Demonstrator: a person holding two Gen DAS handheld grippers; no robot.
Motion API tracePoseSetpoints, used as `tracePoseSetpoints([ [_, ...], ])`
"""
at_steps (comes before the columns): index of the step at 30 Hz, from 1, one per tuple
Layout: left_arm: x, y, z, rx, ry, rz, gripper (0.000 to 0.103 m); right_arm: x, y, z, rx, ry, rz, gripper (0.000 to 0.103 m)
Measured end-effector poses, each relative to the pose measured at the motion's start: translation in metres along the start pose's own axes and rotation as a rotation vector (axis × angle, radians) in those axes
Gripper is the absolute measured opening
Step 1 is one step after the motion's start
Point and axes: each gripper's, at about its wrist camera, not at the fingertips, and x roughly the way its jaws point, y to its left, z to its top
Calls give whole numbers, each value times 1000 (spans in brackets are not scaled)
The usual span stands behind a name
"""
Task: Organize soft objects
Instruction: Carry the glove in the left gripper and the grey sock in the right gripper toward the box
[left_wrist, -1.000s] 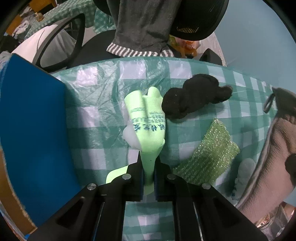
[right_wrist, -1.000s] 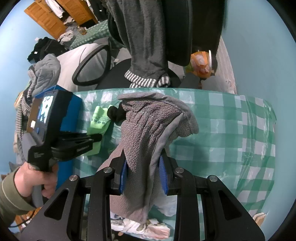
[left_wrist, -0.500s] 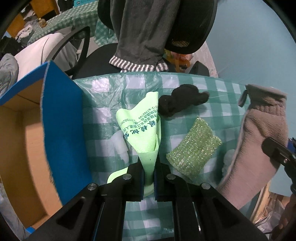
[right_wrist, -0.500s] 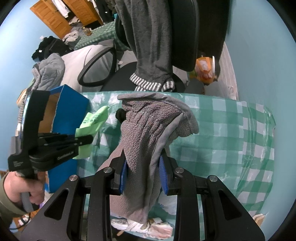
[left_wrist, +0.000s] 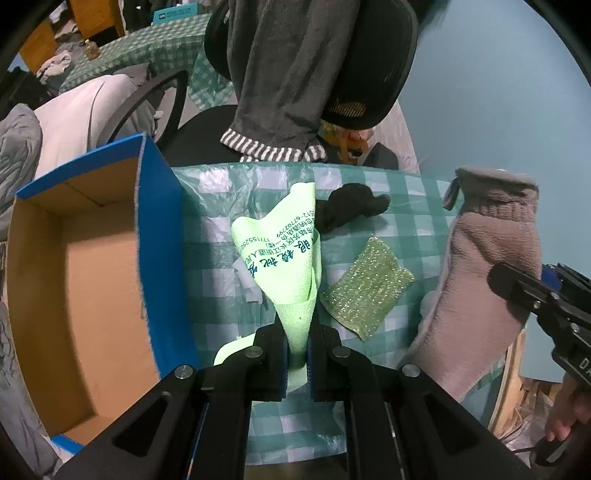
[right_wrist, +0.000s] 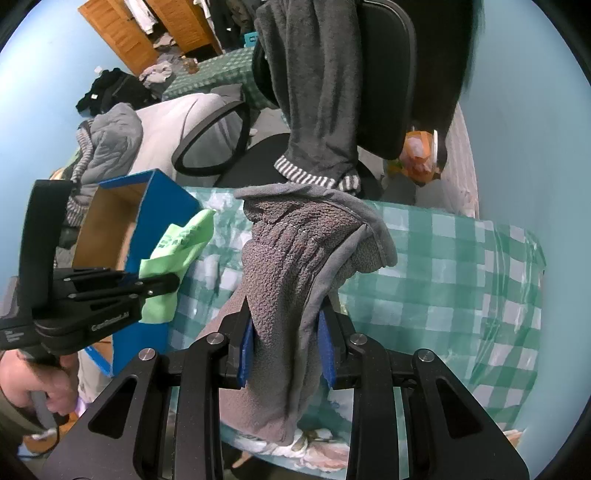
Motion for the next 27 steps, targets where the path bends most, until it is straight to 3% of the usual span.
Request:
tracePoseSetpoints([
  [15,-51,12,-12,-14,-75,-14,7,-17,32,10,-51,-32,33,29],
  [27,-86,47,-24,-68,-131,8,7,-19,78,27,-130,-50,81,29],
])
